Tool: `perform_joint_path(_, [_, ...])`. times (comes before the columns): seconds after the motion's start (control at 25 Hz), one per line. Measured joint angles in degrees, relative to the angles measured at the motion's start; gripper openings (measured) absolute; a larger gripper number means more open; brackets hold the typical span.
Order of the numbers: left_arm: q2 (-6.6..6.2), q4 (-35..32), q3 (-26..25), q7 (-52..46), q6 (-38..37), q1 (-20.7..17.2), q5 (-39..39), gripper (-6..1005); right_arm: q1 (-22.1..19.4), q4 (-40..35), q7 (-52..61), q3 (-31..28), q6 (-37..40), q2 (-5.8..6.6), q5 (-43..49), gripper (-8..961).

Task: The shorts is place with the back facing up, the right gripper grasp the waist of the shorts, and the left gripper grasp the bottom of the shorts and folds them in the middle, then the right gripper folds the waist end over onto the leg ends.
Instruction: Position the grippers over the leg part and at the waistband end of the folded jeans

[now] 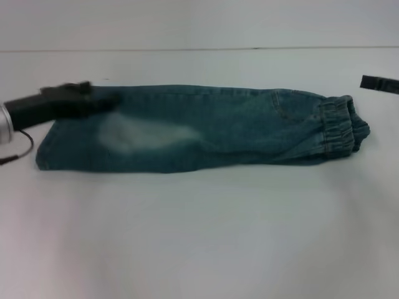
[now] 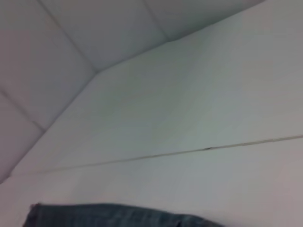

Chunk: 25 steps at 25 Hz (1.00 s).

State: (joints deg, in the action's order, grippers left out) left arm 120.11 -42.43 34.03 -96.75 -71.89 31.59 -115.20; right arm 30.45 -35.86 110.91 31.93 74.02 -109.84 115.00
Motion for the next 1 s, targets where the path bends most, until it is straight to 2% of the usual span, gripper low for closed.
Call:
perform_joint_path(0.04, [-0.05, -0.15, 0.05, 0.94, -3.09, -0.19, -0.07, 938, 0.11, -1.12, 1.23, 0.08, 2.19, 0.73, 0.95, 887])
perform_joint_path(0.12, [-0.24, -0.38, 0.3, 3.17, -10.5, -0.65, -0.52, 938, 0.59, -3.54, 4.22, 0.26, 6.33, 2.14, 3.21, 954])
perform_joint_path(0.2, [-0.33, -0.57, 0.46, 4.37, -15.72, -0.81, -1.53, 938, 1.46, -6.28, 8.26, 0.81, 9.67, 3.44, 5.57, 955])
perform_joint_path(0.36, [-0.1, -0.92, 0.88, 5.33, -19.54, -0.96, -2.85, 938, 4.5, -10.06, 17.14, 2.02, 12.27, 4.51, 12.81, 956])
perform_joint_path(0.48, [0.11, -0.74, 1.25, 5.81, -19.33, -1.13, -3.02, 938, 8.08, -10.59, 22.73, 2.32, 12.65, 4.22, 20.53, 955])
perform_joint_path(0.64, [0.2, -0.51, 2.01, 6.31, -19.41, -0.99, -3.06, 938, 12.28, -8.86, 27.06, 3.8, 10.76, 2.77, 29.17, 953])
perform_joint_path(0.8, [0.3, -0.49, 4.06, 6.9, -19.7, -0.78, -3.13, 939, 14.12, -5.88, 29.21, 7.96, 6.42, 1.66, 31.81, 951])
perform_joint_path(1.0, [0.73, -0.54, 6.61, 7.01, -18.67, -0.65, -3.45, 939, 15.18, -2.49, 30.27, 11.11, 1.7, 0.95, 32.96, 935])
